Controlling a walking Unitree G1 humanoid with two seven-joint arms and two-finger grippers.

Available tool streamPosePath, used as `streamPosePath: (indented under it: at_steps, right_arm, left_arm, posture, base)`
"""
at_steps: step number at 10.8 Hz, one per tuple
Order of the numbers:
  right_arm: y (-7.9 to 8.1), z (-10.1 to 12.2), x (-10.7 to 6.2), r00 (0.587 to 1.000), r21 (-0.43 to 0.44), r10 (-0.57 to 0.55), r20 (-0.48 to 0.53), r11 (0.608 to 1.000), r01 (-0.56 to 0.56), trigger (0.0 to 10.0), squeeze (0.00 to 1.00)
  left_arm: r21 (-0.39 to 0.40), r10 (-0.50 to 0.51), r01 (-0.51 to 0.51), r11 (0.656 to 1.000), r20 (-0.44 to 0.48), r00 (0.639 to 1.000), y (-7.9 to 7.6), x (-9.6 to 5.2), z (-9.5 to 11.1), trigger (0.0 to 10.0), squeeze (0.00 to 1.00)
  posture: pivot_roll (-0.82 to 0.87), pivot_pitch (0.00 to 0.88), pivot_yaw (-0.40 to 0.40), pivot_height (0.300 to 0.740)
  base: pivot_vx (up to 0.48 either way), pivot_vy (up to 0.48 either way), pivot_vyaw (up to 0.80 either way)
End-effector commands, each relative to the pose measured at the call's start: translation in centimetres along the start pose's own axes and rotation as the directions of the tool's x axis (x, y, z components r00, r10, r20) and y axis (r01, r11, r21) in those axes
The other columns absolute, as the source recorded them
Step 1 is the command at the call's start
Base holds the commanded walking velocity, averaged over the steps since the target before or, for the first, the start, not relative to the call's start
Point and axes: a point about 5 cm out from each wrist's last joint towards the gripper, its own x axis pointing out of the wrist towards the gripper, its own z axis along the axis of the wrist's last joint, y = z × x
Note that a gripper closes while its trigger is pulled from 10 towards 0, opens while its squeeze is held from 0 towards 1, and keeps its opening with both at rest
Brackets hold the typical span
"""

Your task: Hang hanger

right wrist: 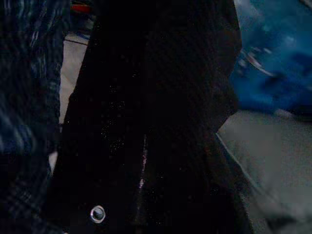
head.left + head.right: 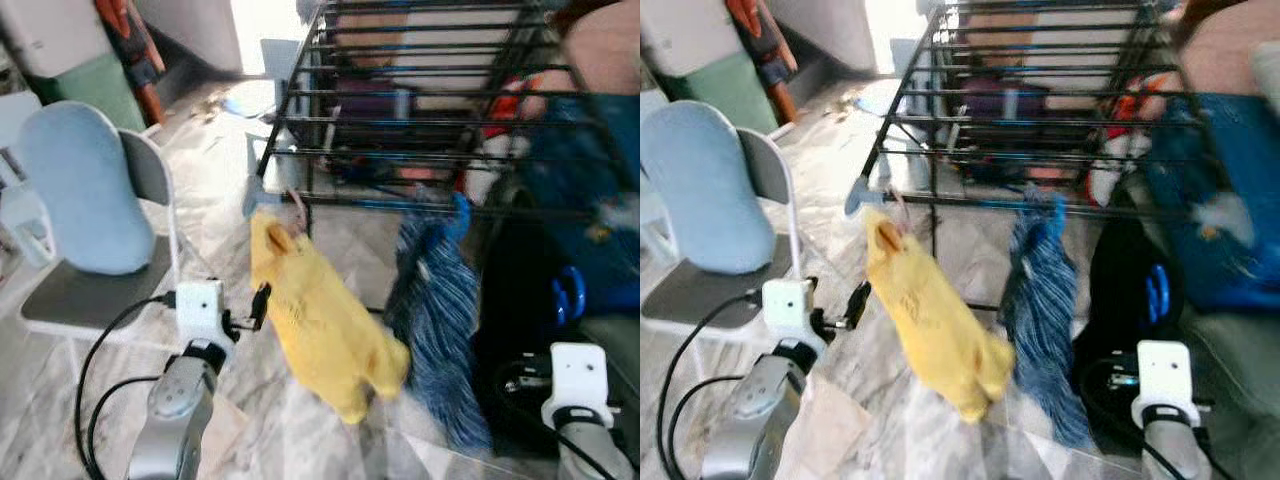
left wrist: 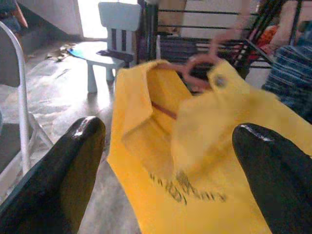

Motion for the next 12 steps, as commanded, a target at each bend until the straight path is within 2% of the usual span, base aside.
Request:
streamPosePath:
  at_steps: [1,3,5,8,10,11,12]
  right_arm:
    - [0.2,1.4,0.2,0.999,0.013,-0.007,0.051,1.000,0.007,10.0,0.00]
    - [0.7,2.3,0.6,0.998,0.027,-0.014,0.068,1.000,0.012,10.0,0.00]
    - [1.5,3.2,1.4,0.996,0.044,-0.007,0.094,0.999,0.003,10.0,0.00]
    - [0.4,2.1,1.4,0.999,0.000,-0.031,0.031,1.000,0.031,10.0,0.00]
    - [0.4,2.3,1.4,0.999,0.008,0.013,0.045,1.000,-0.013,10.0,0.00]
    - [0.7,2.2,1.3,0.998,0.008,0.045,0.046,0.999,-0.045,10.0,0.00]
    - [1.5,1.8,1.4,0.995,0.020,0.091,0.029,0.996,-0.092,10.0,0.00]
  left_arm:
    - [0.015,0.000,0.000,1.000,-0.002,1.000,-0.1,-0.3,-0.1,10.0,0.00]
    - [0.011,-0.001,0.001,1.000,-0.005,1.000,-0.3,0.1,-0.2,10.0,0.00]
    - [0.013,-0.021,0.021,1.000,0.013,1.000,-0.8,1.4,0.2,10.0,0.00]
    - [-0.008,-0.046,0.046,0.999,0.007,0.999,-2.0,1.8,-0.5,10.0,0.00]
    - [-0.032,-0.085,0.085,0.996,-0.019,0.996,-3.1,1.7,-1.4,10.0,0.00]
    - [-0.023,-0.092,0.091,0.996,-0.026,0.995,-2.9,1.4,-1.9,10.0,0.00]
    - [0.004,-0.061,0.061,0.998,-0.061,0.996,-1.9,1.0,-3.0,10.0,0.00]
  posture:
    - [-0.22,0.000,0.060,0.740]
    - [-0.23,0.000,0.070,0.740]
    - [-0.24,0.000,0.081,0.740]
    - [-0.27,0.000,0.090,0.740]
    - [-0.30,0.000,0.108,0.740]
    - [-0.30,0.000,0.114,0.740]
    - [-0.29,0.000,0.120,0.740]
  base:
    - [-0.352,0.000,0.00]
    - [-0.349,0.000,0.00]
    - [-0.354,0.000,0.00]
    - [-0.354,0.000,0.00]
    - [0.000,0.000,0.00]
    - [0.000,0.000,0.00]
    - [0.000,0.000,0.00]
